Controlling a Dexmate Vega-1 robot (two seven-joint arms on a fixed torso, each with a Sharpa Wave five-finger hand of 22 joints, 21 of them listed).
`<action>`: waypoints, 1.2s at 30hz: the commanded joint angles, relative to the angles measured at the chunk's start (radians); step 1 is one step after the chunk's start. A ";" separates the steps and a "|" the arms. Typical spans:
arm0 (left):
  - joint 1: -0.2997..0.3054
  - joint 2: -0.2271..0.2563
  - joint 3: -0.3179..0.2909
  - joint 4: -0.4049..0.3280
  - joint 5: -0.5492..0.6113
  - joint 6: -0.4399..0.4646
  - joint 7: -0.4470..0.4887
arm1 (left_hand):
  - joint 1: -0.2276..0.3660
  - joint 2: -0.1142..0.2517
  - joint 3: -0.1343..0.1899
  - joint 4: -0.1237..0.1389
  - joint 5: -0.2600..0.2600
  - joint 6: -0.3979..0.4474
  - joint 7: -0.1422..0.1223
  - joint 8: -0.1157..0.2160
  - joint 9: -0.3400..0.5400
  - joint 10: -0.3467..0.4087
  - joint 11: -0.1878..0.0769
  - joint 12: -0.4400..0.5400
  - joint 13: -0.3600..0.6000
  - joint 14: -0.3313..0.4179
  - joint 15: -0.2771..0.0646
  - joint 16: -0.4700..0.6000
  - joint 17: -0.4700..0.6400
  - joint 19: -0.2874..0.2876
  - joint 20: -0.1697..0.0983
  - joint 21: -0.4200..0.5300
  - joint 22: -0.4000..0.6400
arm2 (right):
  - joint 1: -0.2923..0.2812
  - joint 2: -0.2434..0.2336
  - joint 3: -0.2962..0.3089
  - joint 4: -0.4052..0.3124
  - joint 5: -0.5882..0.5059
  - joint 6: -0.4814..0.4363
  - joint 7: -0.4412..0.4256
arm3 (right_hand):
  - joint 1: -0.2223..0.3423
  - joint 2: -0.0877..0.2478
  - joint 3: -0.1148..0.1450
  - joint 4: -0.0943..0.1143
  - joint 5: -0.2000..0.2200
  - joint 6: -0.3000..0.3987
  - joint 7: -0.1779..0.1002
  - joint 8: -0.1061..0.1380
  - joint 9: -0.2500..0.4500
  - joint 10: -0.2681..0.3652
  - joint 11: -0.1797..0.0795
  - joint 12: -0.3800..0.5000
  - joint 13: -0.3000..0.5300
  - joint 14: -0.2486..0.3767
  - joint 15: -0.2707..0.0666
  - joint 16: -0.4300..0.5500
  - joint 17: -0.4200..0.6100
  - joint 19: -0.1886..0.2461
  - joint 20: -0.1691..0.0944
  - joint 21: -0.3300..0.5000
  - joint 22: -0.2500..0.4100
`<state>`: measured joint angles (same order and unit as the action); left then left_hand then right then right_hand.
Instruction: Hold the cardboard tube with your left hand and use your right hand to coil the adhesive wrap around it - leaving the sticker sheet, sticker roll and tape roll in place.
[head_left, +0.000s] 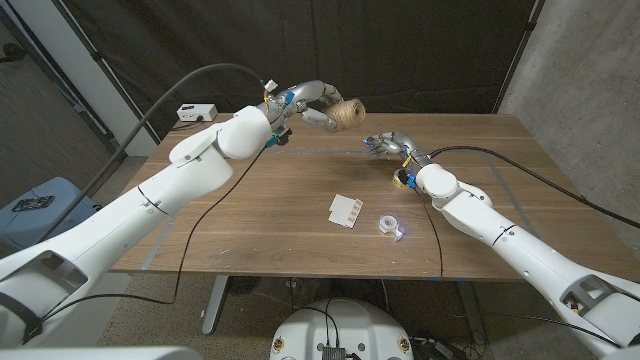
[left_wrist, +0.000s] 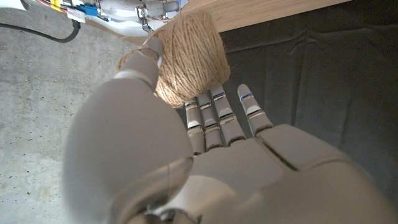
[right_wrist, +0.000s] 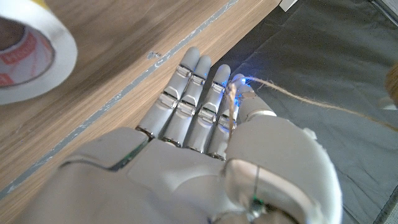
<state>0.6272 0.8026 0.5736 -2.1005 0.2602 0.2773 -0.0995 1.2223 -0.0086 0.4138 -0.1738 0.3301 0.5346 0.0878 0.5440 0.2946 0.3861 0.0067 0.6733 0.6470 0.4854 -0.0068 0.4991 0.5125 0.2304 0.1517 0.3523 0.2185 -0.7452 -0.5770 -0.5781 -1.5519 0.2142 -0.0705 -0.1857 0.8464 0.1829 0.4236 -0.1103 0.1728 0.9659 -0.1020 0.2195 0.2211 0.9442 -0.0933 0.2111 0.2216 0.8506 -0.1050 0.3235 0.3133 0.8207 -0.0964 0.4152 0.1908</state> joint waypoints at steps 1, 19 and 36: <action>-0.022 -0.021 0.016 0.020 0.013 0.023 0.006 | 0.025 0.129 0.020 0.013 0.004 0.111 -0.042 0.059 0.089 0.042 -0.035 0.003 0.102 0.007 -0.002 0.000 0.003 -0.001 0.000 0.004 0.001 | -0.005 0.014 -0.014 -0.013 -0.007 -0.012 -0.009 | 0.002 0.000 0.005 -0.003 0.001 0.009 -0.002 0.006 0.005 -0.002 -0.002 0.000 0.003 -0.001 -0.112 -0.005 0.005 -0.005 -0.078 0.006 0.002; -0.056 -0.058 0.054 0.031 0.027 0.101 0.007 | 0.023 0.128 0.019 0.012 0.005 0.107 -0.036 0.057 0.090 0.041 -0.028 0.004 0.104 0.006 0.002 0.001 0.005 -0.004 0.002 0.004 0.001 | -0.010 0.026 -0.021 -0.020 -0.005 -0.006 -0.010 | 0.002 0.000 0.004 -0.003 0.000 0.008 0.001 0.004 0.005 -0.003 -0.002 0.000 0.003 -0.001 -0.110 -0.006 0.006 -0.005 -0.078 0.009 0.001; -0.087 -0.072 0.087 0.041 0.037 0.140 -0.002 | 0.022 0.130 0.018 0.013 0.006 0.104 -0.028 0.053 0.086 0.038 -0.025 0.001 0.102 0.000 0.003 0.000 0.008 -0.008 0.003 0.004 0.001 | -0.037 0.018 -0.029 -0.060 -0.011 0.002 -0.007 | 0.004 0.000 0.004 -0.004 0.000 0.009 0.001 0.004 0.005 -0.001 -0.002 0.000 0.003 0.001 -0.110 -0.006 0.007 -0.006 -0.077 0.011 0.001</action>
<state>0.5577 0.7409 0.6417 -2.0672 0.2909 0.3946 -0.0960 1.2223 -0.0086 0.4136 -0.1736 0.3278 0.5346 0.0877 0.5440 0.2946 0.3898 0.0103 0.6687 0.6470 0.4853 -0.0068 0.4927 0.5174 0.2267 0.1555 0.3523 0.2185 -0.7628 -0.5515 -0.6024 -1.5797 0.2061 -0.0700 -0.1948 0.8464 0.1828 0.4235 -0.1103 0.1727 0.9668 -0.1028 0.2184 0.2204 0.9442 -0.0933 0.2112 0.2215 0.8506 -0.1050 0.3196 0.3183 0.8208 -0.0964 0.4218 0.1909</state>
